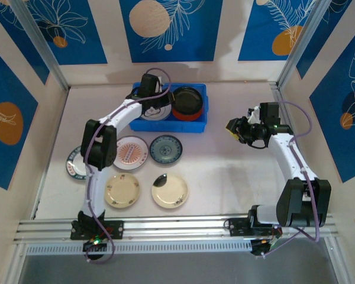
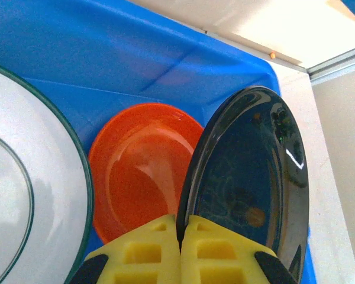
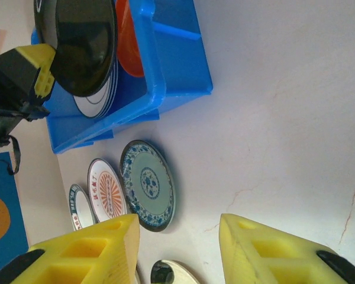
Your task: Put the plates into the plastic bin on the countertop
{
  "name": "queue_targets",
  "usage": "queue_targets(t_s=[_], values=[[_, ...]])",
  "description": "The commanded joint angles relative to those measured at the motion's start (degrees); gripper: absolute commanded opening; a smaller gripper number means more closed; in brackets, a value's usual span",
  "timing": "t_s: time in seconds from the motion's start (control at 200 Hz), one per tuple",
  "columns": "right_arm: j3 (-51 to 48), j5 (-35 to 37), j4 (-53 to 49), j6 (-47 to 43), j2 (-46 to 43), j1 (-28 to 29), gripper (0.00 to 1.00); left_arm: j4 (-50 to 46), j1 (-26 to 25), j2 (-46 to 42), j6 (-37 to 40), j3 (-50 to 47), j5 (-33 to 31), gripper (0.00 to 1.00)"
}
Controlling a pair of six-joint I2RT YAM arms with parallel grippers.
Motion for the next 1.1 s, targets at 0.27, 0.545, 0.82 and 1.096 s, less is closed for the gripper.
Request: queue_targets(t_s=[0.27, 0.545, 0.82, 1.096], values=[[-0.9, -1.6, 0.8, 0.7, 2.5, -0.3, 0.4, 4.4, 0.7, 7.2, -4.1, 5.8, 0.1, 0.0], [-0.8, -2.1, 1.2, 0.6, 3.5, -0.2, 0.4, 2.2, 0.6, 10.6, -4.6, 9.6, -0.5, 0.0], [-0.3, -2.3, 1.6, 0.8, 4.1, 0.0, 0.4, -0.8, 0.5, 13.4, -5.1, 13.2, -1.6, 0.0], [0.9, -1.9, 1.5, 0.9, 5.1, 1.2, 0.4, -2.4, 0.5, 14.1, -5.5, 13.6, -2.5, 0.01]])
